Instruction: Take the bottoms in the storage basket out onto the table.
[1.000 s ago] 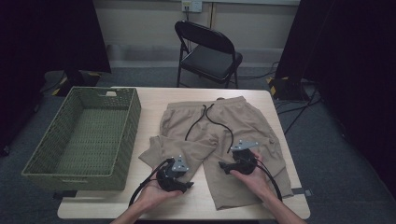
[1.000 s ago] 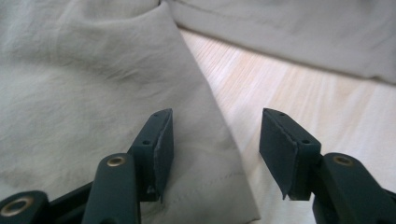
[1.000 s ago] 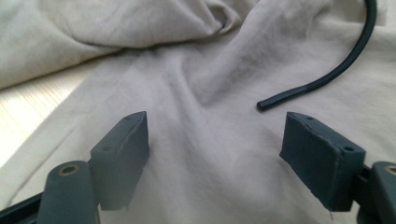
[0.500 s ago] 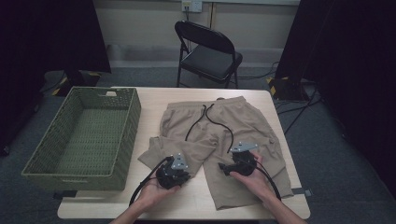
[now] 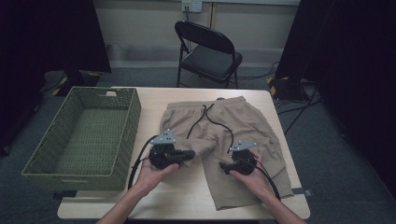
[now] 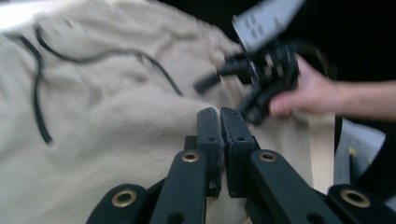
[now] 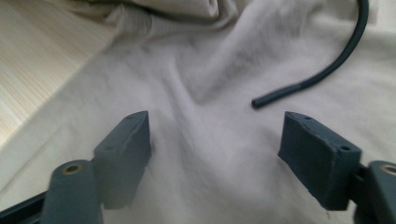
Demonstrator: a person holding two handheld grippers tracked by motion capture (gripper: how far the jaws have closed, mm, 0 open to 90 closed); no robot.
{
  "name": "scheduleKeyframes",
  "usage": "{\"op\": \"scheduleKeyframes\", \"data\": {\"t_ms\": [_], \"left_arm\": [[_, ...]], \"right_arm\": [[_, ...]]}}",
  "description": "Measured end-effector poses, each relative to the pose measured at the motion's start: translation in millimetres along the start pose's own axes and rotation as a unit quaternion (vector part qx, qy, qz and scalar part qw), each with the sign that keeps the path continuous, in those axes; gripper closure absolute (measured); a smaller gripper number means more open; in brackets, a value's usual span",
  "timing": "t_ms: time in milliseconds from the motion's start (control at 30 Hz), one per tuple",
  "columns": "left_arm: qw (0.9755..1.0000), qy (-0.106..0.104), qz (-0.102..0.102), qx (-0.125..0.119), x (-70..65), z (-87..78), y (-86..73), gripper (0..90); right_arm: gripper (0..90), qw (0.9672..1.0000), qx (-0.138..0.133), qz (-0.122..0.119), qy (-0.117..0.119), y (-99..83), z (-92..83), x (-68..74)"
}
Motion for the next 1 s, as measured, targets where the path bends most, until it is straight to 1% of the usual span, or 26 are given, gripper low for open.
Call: {"op": "scheduleKeyframes", "data": {"t_ms": [67,100,167,233,267,300,367,433,467,533,600,633,667,767,833,867,900,933,967,1000], "left_arm": [[0.9998,0.005,-0.015,-0.014,11.5,-2.7,8.0,87.5],[0.9995,0.017,-0.017,-0.019,18.6,-4.5,11.7,87.5],[0.9985,0.03,-0.03,-0.036,31.5,-7.2,18.9,87.5],[0.9981,0.034,-0.039,-0.033,41.1,-7.4,22.2,87.4],[0.9978,0.039,-0.042,-0.034,45.0,-7.3,23.9,87.3],[0.9974,0.043,-0.045,-0.036,48.2,-7.5,25.5,87.3],[0.9969,0.046,-0.052,-0.038,53.2,-6.4,26.8,87.2],[0.9967,0.047,-0.056,-0.036,55.2,-3.1,25.9,87.1],[0.9968,0.043,-0.059,-0.035,55.0,-0.2,25.2,87.1],[0.9971,0.04,-0.057,-0.031,53.5,5.4,23.6,87.0],[0.9974,0.036,-0.057,-0.028,51.3,11.1,22.3,86.6],[0.9975,0.032,-0.057,-0.028,50.0,13.3,22.1,86.4],[0.9975,0.028,-0.058,-0.029,48.8,15.3,21.7,86.1],[0.9977,0.024,-0.059,-0.023,46.5,19.8,19.0,84.0],[0.9976,0.028,-0.058,-0.026,46.0,20.4,19.7,82.5],[0.9975,0.028,-0.059,-0.024,45.9,21.0,19.3,82.0],[0.9976,0.025,-0.061,-0.022,45.3,21.6,18.4,81.9],[0.9979,0.022,-0.059,-0.018,44.3,21.9,17.1,81.1],[0.9979,0.024,-0.058,-0.015,43.9,21.3,16.3,79.9],[0.9978,0.023,-0.059,-0.018,43.8,19.9,16.0,78.5]], "right_arm": [[26.4,0.9998,-0.012,0.008,0.012,6.5,-4.4,1.9],[26.8,0.9996,-0.024,0.008,0.016,11.4,-7.5,3.7],[28.7,0.9988,-0.041,0.011,0.025,21.7,-13.6,9.7],[31.4,0.9975,-0.059,0.005,0.039,31.6,-17.6,19.4],[32.8,0.997,-0.062,0.002,0.046,35.9,-18.2,24.5],[37.0,0.9962,-0.067,0.0,0.056,40.4,-18.9,30.2],[41.0,0.9938,-0.08,-0.006,0.077,50.0,-21.9,42.5],[47.3,0.9901,-0.1,-0.008,0.098,62.5,-27.1,55.2],[48.1,0.9879,-0.107,-0.008,0.112,68.6,-30.2,62.2],[47.9,0.9839,-0.119,-0.009,0.133,80.0,-35.2,75.2],[45.4,0.9813,-0.132,-0.008,0.14,89.9,-38.1,85.1],[45.2,0.9796,-0.135,-0.007,0.148,93.6,-39.0,90.1],[44.3,0.9788,-0.135,-0.007,0.154,95.9,-38.8,94.2],[43.4,0.9781,-0.138,-0.007,0.155,100.0,-36.1,101.5],[45.2,0.9771,-0.142,-0.004,0.158,102.2,-35.5,104.4],[53.2,0.9763,-0.145,-0.002,0.161,103.2,-36.0,105.2],[58.2,0.9759,-0.145,-0.005,0.163,103.1,-36.5,105.8],[66.2,0.9786,-0.148,-0.004,0.143,103.3,-35.7,102.2],[73.5,0.9807,-0.146,0.001,0.13,103.2,-34.5,97.6],[79.3,0.9805,-0.144,0.006,0.133,102.7,-33.7,95.2]]}}
Point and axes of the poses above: each handheld gripper's, and its own axes: z roughly forward along the jaws, y roughly out of its top, x roughly to its left, the point moved 10 cm from there along z, roughly forward along the jaws, and after that the axes turned 13 degrees about -y, right-handed, at the moved point
